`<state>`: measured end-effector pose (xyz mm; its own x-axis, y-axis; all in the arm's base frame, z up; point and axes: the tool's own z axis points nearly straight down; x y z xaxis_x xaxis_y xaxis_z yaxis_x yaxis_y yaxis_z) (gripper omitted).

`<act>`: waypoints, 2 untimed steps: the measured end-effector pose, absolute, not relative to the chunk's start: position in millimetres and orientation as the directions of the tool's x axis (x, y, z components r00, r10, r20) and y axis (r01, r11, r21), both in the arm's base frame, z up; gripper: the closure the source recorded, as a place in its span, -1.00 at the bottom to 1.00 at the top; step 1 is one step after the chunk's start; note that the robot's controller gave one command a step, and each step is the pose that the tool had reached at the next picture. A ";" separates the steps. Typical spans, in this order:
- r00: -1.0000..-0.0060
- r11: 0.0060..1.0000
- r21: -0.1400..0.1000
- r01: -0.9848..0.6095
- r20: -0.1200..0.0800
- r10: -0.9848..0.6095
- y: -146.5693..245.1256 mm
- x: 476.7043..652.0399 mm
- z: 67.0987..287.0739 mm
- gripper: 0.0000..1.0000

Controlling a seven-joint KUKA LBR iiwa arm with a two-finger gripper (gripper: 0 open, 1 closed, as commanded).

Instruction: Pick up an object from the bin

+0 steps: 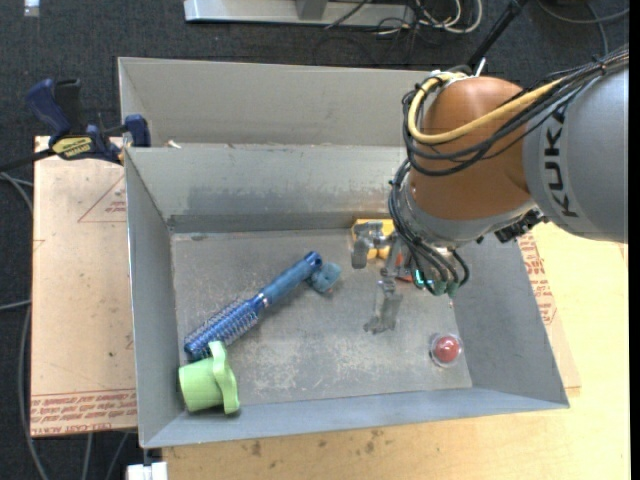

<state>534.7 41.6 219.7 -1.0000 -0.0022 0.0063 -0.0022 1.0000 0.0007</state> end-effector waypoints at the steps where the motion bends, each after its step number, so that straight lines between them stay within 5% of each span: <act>1: -0.992 0.992 0.001 0.128 0.000 0.128 49.4 573.0 176.4 -1.00; 2: -0.998 0.998 0.000 0.066 0.001 0.066 47.8 606.8 117.7 -1.00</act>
Offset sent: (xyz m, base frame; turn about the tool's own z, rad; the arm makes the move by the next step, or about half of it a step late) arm 0.0378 0.0069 -0.0412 0.1321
